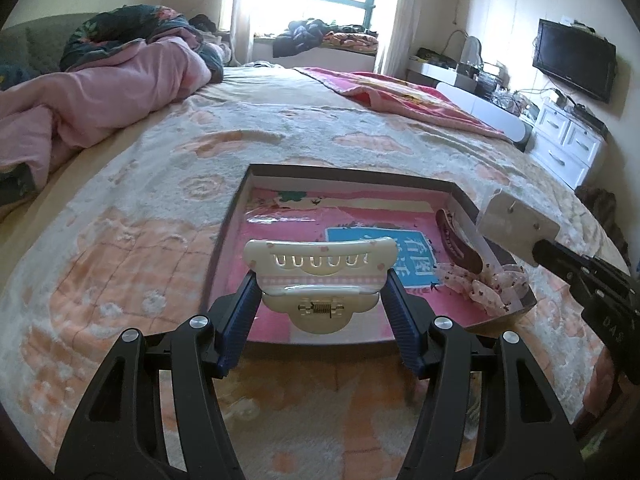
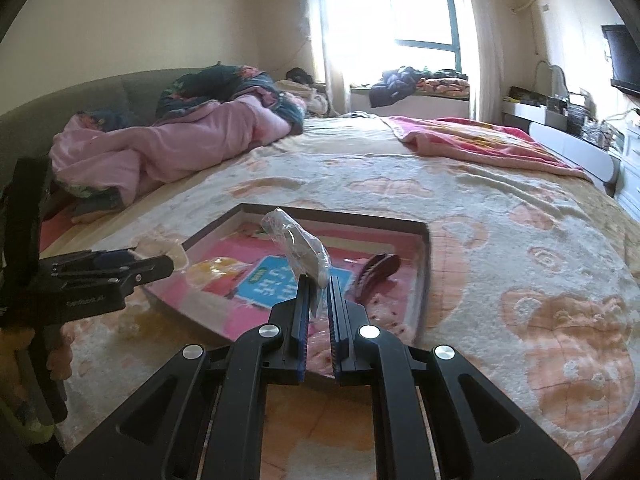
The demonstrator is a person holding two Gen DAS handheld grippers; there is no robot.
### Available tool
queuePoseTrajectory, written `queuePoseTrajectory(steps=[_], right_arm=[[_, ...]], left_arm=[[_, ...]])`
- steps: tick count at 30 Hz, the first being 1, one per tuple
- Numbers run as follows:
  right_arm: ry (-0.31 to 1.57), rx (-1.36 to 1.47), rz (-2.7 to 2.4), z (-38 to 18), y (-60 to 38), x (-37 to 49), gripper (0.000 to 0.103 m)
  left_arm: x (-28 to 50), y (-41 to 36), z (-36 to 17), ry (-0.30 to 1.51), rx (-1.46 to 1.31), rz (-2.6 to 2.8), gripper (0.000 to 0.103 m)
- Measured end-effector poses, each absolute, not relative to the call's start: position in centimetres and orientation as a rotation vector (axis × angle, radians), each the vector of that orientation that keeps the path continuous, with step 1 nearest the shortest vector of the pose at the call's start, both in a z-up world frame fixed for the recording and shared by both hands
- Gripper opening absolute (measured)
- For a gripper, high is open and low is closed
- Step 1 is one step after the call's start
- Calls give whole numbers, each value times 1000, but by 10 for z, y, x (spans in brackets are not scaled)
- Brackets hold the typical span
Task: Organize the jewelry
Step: 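Carry the claw clip into the tray and open the left tool while the right tool releases the bag there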
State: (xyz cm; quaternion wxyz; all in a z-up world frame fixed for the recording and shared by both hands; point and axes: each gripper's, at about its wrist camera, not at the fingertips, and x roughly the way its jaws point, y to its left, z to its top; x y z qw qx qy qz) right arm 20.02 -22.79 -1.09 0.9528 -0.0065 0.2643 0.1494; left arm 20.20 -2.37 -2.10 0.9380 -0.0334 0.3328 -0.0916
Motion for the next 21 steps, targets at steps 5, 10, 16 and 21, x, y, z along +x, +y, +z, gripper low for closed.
queuePoseTrajectory(steps=[5,10,16,21], right_arm=[[548,5,217,-16,-243,209,9],[559,27,157,-22,-256,218,9],[574,39,116,-27,-262,231,9],[611,39,95,-34,-262,242,9]], left_arm=[[213,-40,-25,682,-39,-211,52],[222,-55,-31,688,-17,-235,52],[232,-63,-38,697,-6,-253,52],[239,-67,-44,704,3,-254,52]])
